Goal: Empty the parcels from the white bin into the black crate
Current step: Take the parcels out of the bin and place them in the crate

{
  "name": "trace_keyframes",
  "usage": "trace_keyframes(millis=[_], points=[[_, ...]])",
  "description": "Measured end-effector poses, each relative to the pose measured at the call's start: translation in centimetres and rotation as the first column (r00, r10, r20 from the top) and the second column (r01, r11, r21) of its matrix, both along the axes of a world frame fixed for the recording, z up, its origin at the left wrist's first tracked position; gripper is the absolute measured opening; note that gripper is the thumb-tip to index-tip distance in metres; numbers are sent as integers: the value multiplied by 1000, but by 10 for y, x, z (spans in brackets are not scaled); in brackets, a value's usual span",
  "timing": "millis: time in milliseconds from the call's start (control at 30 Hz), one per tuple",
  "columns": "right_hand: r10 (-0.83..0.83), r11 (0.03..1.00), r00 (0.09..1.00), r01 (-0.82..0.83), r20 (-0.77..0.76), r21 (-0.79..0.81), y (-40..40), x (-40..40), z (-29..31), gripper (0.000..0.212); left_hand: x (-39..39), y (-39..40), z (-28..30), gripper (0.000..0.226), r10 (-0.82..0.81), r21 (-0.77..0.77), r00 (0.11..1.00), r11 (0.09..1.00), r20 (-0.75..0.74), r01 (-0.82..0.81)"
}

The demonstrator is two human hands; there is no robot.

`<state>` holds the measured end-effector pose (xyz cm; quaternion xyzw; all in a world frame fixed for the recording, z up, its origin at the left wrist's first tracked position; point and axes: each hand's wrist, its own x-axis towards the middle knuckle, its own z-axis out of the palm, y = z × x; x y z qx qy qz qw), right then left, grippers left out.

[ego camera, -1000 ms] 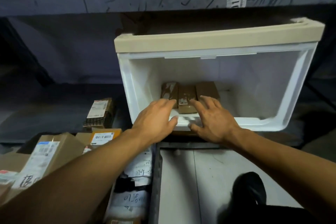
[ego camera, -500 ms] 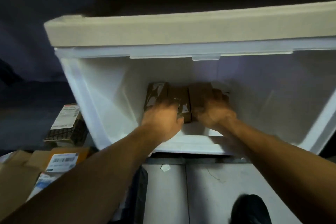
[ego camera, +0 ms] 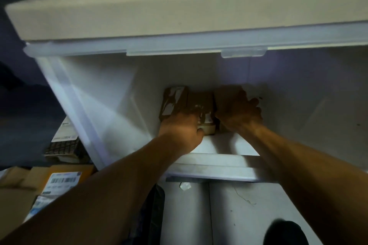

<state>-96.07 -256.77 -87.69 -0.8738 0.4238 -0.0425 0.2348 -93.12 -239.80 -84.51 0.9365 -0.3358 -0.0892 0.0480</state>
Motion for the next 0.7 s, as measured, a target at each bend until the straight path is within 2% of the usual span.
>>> trace_keyframes(millis=[100, 200, 300, 367, 467, 533, 600, 700], points=[[19, 996, 1000, -18, 5, -90, -9, -9, 6, 100, -4, 5, 8, 40, -3, 1, 1000, 1000, 1, 3], [44, 995, 998, -41, 42, -88, -13, -30, 31, 99, -13, 10, 22, 38, -14, -45, 1000, 999, 24, 15], [157, 986, 983, -151, 95, -64, -1, -60, 65, 105, -28, 18, 37, 39, -10, -159, 1000, 987, 0, 10], [250, 968, 962, -246, 109, -47, 13, -81, 85, 98, -41, 25, 47, 39, 11, -305, 995, 951, -99, -41], [366, 930, 924, -359, 107, -81, 38, -108, 110, 89, -65, 40, 60, 44, 27, -458, 929, 864, -370, -208], [391, 919, 913, -383, 116, -89, 59, -123, 126, 90, -79, 54, 68, 53, 29, -506, 864, 800, -502, -321], [388, 922, 908, -380, 155, -78, 83, -135, 138, 95, -92, 68, 80, 62, 33, -548, 787, 699, -616, -458], [393, 919, 898, -390, 197, -54, 121, -151, 154, 102, -106, 92, 100, 62, 15, -528, 650, 569, -760, -630]])
